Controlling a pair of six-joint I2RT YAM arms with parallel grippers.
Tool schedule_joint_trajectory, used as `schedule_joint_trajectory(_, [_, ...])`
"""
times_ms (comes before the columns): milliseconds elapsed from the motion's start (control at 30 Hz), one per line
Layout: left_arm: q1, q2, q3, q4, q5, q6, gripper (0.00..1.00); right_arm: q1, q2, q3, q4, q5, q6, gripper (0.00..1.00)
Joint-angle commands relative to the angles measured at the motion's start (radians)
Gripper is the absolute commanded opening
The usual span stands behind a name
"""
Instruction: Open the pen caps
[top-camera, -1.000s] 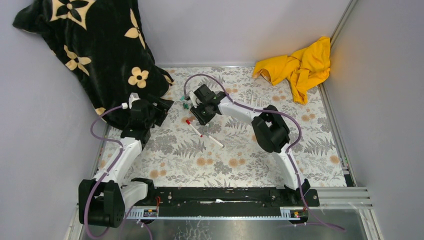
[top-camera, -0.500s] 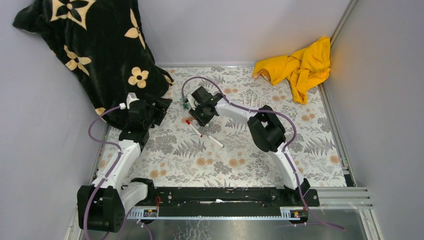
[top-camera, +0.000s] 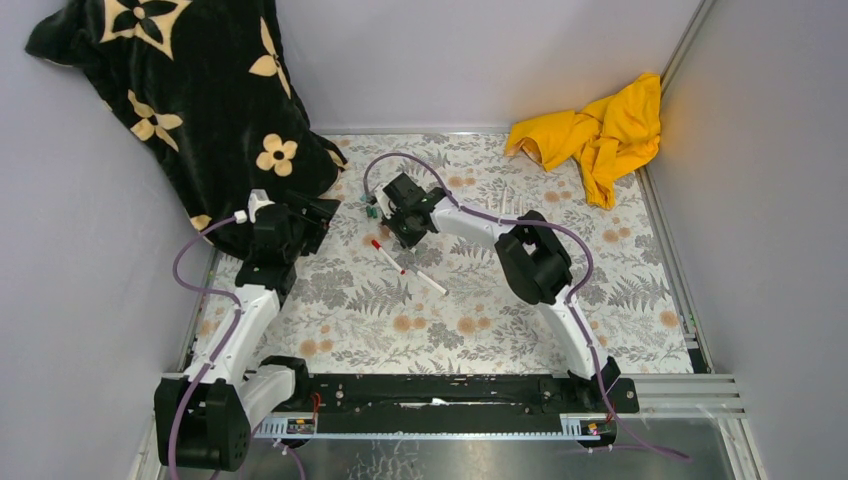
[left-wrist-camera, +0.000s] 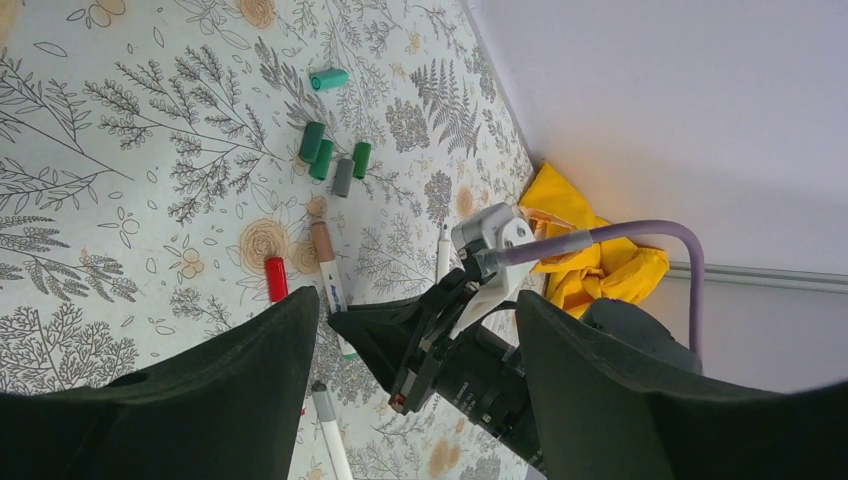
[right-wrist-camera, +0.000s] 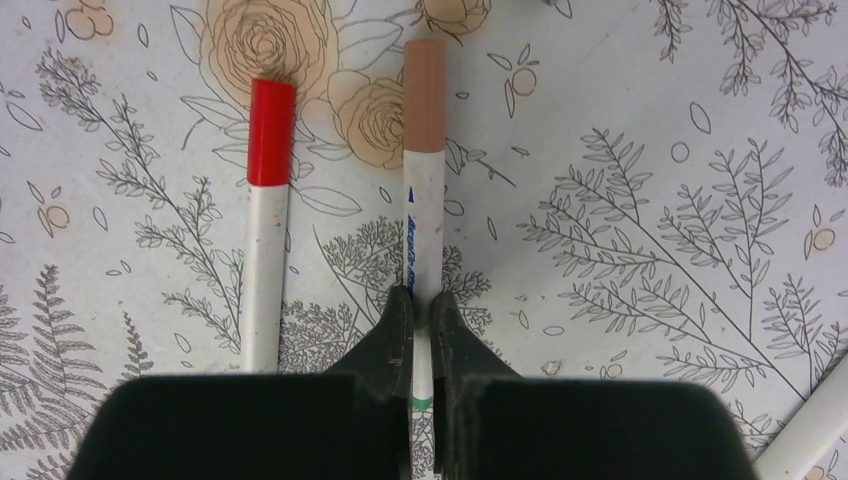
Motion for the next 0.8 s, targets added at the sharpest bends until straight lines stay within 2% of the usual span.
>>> schedule_joint_trajectory(0, [0.009,-0.012,-0.007,0.017,-0.037,-0.004,0.79,0.005,-0.053,-0.106,-0.008,0.013,0.017,0.00])
schedule_joint_trajectory(400, [-0.005,0.124,0.016,0.098,0.067,-0.013,0.79,0.006,-0.310,-0.252,0.081,-0.064,0.070,0.00])
schedule_joint_trajectory(767, [-0.150,0.338,0.129,0.174,0.129,-0.010,0.79,0.006,-0.423,-0.344,0.145,-0.123,0.124,0.00])
